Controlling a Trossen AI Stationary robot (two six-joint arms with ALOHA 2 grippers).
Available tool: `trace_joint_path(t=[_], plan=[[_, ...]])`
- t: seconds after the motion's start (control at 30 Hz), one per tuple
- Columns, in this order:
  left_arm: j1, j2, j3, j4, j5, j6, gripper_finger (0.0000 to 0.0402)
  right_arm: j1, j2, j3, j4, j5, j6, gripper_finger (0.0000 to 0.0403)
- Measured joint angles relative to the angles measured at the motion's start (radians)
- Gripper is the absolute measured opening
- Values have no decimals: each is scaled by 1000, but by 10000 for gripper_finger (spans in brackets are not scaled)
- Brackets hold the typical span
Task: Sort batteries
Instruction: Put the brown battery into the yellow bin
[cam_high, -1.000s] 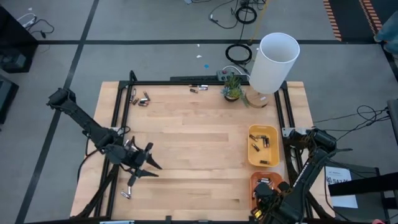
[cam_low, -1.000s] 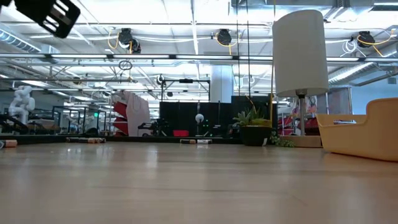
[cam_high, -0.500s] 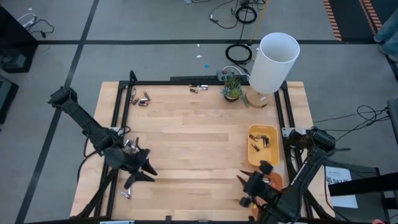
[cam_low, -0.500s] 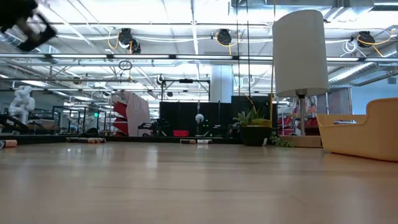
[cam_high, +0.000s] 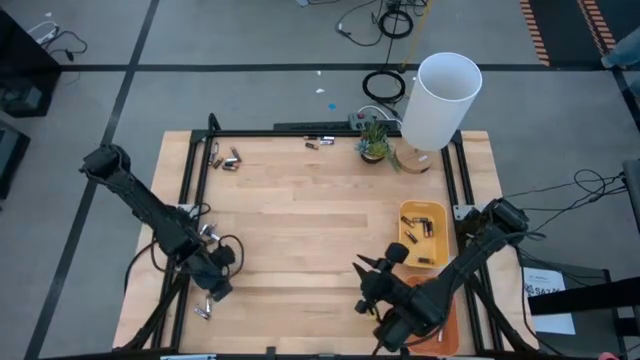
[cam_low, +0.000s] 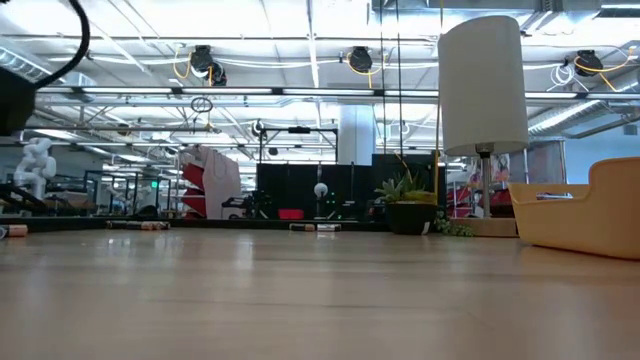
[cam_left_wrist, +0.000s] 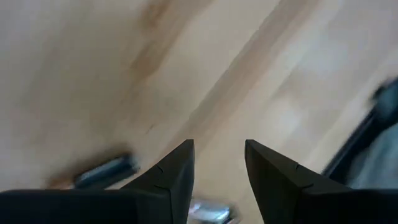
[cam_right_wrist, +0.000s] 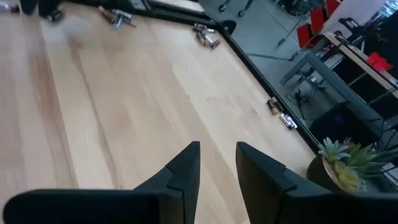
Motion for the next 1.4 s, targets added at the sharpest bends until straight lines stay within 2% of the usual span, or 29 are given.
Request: trace_joint_path(t=[0.07, 0.17, 0.27, 0.37, 0.5, 0.57, 0.73, 0.97, 1.4], plan=[[-1, 6, 41, -55, 35, 80, 152, -10, 0, 0, 34, -2, -53, 93], [-1, 17, 144, -210, 33, 155, 152, -21, 0, 0, 75, -2, -121, 93], [-1, 37, 279, -421, -8, 242, 152, -32, 0, 0, 104, -1, -170, 93], [-11, 79, 335, -577, -95, 348, 152, -49, 0, 0, 120, -1, -205, 93], [-19, 162, 331, -579, -88, 569, 152, -65, 0, 0, 134, -18, -223, 93], [-18, 206, 330, -585, -88, 632, 152, -67, 0, 0, 134, -52, -223, 93], [-18, 293, 331, -588, -49, 692, 152, -64, 0, 0, 132, -131, -230, 93], [-22, 354, 331, -559, 21, 792, 152, -51, 0, -34, 131, -157, -206, 93], [-21, 485, 330, -507, 15, 887, 152, -44, 0, -57, 133, -186, -161, 93]])
